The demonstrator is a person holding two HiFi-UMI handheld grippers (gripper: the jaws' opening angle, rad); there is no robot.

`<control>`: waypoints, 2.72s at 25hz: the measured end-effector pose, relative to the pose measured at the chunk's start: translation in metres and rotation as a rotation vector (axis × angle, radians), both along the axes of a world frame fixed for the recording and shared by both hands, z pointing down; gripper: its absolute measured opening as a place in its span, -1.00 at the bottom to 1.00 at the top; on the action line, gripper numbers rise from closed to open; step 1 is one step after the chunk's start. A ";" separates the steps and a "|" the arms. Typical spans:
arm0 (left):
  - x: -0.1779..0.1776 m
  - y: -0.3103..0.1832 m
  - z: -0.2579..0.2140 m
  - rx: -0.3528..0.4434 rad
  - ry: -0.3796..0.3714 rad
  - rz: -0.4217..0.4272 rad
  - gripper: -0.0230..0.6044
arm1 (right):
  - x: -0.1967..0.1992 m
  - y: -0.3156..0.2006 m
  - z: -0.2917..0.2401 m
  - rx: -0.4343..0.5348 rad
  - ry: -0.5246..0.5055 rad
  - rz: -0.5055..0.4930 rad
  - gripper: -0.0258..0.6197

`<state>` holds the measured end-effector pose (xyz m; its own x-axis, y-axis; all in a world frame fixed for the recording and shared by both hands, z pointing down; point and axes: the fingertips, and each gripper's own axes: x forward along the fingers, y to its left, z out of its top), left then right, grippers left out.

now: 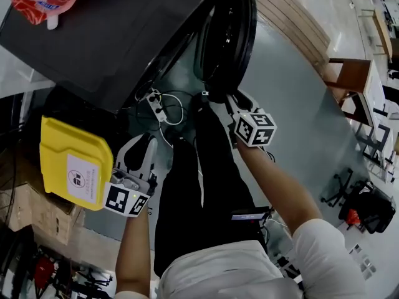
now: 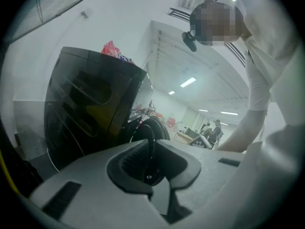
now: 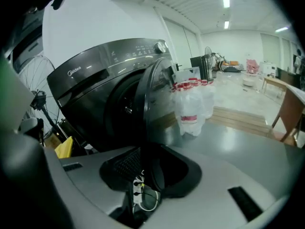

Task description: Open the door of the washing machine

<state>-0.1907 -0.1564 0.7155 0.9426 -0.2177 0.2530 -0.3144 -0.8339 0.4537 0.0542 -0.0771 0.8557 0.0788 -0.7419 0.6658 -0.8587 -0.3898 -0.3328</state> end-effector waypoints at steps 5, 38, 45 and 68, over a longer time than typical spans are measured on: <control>0.040 0.011 0.002 -0.005 0.007 0.095 -0.76 | 0.071 0.054 -0.003 -0.023 0.125 0.058 -0.61; 0.269 0.060 0.002 -0.021 -0.045 0.207 -0.76 | 0.420 0.116 -0.032 0.001 0.393 0.229 -0.68; 0.242 0.066 -0.051 0.053 0.005 0.263 -0.76 | 0.297 0.138 -0.150 0.275 0.376 0.144 -0.81; 0.032 0.120 -0.332 0.378 0.164 0.004 -0.89 | 0.025 0.290 -0.512 0.675 0.670 0.105 -0.82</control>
